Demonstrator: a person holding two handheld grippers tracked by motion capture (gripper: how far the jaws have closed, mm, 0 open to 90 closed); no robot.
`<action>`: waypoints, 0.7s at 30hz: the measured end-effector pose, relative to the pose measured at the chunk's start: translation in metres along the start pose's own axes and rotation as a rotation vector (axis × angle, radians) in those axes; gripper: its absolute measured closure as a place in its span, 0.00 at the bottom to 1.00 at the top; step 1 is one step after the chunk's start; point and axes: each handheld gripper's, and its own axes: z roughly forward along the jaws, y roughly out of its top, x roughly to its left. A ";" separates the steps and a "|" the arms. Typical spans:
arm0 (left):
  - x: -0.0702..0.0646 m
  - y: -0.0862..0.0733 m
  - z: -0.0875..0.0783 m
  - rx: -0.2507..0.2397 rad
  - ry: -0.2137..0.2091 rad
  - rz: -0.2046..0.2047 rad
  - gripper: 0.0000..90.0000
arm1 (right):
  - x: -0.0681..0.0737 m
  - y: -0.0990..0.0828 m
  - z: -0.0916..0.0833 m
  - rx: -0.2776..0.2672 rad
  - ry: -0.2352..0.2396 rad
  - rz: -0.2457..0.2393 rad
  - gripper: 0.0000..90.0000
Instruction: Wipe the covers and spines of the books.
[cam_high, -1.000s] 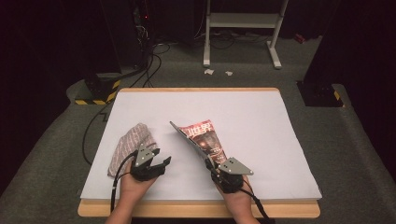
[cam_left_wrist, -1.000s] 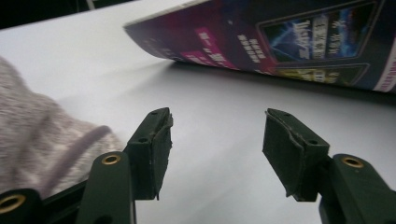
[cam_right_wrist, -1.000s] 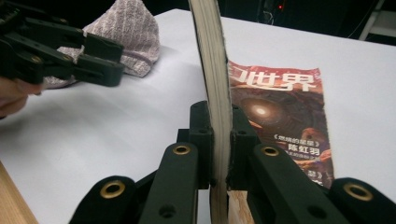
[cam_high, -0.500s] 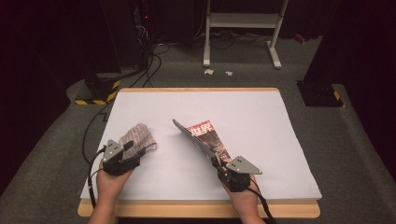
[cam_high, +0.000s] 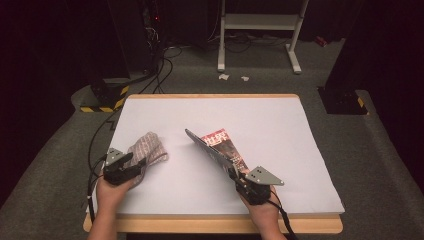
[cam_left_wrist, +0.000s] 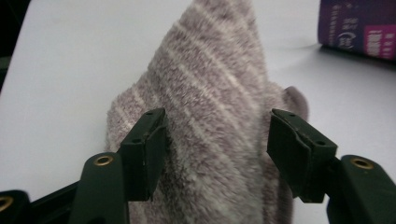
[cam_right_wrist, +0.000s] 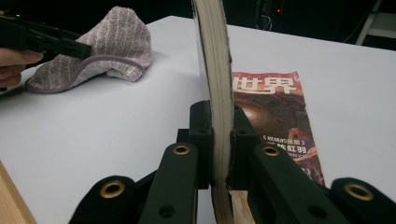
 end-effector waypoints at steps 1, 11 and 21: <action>0.001 0.000 0.005 0.022 0.008 -0.001 0.40 | 0.000 0.000 0.000 0.002 0.003 -0.001 0.93; -0.001 -0.005 0.018 0.126 0.081 0.078 0.70 | 0.001 -0.002 0.002 0.007 0.006 0.000 0.93; -0.012 0.009 -0.010 -0.051 0.040 0.013 0.82 | 0.002 -0.003 0.003 0.016 0.018 0.000 0.93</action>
